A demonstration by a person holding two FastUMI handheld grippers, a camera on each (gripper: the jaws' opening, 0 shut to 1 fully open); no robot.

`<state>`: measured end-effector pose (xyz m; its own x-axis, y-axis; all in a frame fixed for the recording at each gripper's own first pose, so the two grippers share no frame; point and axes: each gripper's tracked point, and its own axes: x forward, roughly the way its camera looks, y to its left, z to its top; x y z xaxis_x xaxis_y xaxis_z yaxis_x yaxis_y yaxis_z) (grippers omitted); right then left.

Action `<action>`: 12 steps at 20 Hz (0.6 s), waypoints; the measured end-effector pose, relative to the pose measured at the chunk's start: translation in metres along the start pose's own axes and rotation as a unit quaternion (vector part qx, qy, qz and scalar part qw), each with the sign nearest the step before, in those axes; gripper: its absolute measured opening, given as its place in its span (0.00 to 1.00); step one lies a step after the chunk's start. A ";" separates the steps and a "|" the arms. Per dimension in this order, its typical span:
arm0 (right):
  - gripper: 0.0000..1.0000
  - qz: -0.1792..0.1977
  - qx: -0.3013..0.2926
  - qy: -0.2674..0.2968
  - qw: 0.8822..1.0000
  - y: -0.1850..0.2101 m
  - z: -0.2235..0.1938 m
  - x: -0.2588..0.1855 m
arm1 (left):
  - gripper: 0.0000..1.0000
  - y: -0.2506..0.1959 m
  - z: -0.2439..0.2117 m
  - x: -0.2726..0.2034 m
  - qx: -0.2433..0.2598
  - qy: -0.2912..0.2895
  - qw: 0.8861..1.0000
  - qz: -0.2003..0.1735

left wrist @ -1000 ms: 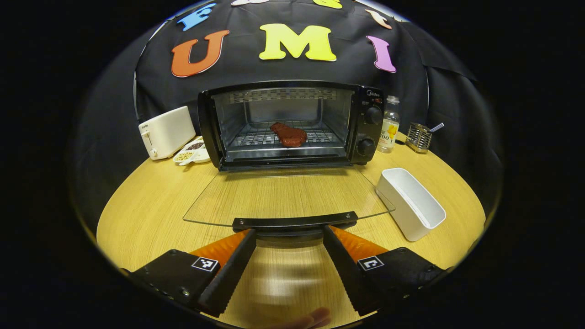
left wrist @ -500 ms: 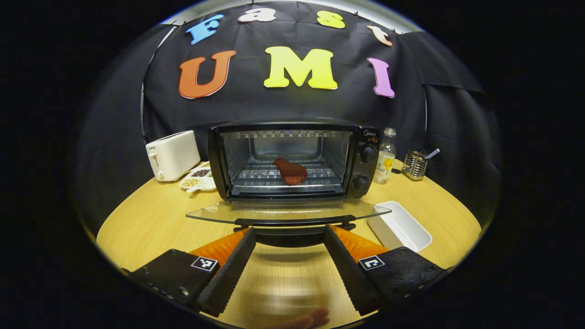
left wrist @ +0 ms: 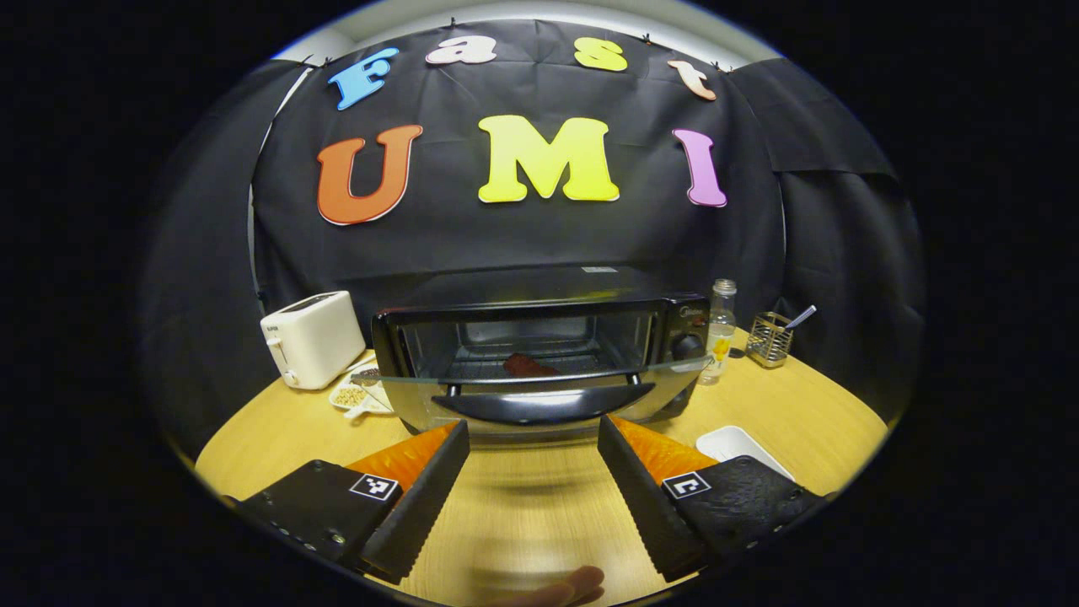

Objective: Open the electric oven with the left hand, put the food in, and close the electric oven.

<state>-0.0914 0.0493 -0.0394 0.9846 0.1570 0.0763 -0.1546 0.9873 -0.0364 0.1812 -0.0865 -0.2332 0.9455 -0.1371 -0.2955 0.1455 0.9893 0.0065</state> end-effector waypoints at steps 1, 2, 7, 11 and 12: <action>0.96 -0.003 0.001 0.003 1.000 -0.002 -0.003 -0.001 | 0.97 0.004 0.003 0.007 0.009 -0.001 1.000 0.007; 0.96 -0.003 0.003 0.005 1.000 -0.004 -0.005 -0.002 | 0.96 0.007 0.003 0.012 0.014 0.001 1.000 0.012; 0.99 -0.010 0.011 0.014 1.000 -0.018 -0.014 -0.003 | 0.97 0.017 0.005 0.002 -0.017 0.010 1.000 0.015; 0.99 -0.021 0.011 0.020 0.999 -0.027 -0.018 -0.003 | 0.96 0.018 0.033 -0.031 -0.019 -0.019 1.000 0.009; 0.99 -0.024 0.012 0.022 0.999 -0.029 -0.018 -0.003 | 0.96 0.019 0.043 -0.042 -0.017 -0.029 0.999 0.010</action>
<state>-0.0882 0.0196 -0.0569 0.9936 0.1079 0.0329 -0.1077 0.9941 -0.0102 0.1571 -0.0643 -0.1796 0.9632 -0.1197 -0.2406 0.1182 0.9928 -0.0206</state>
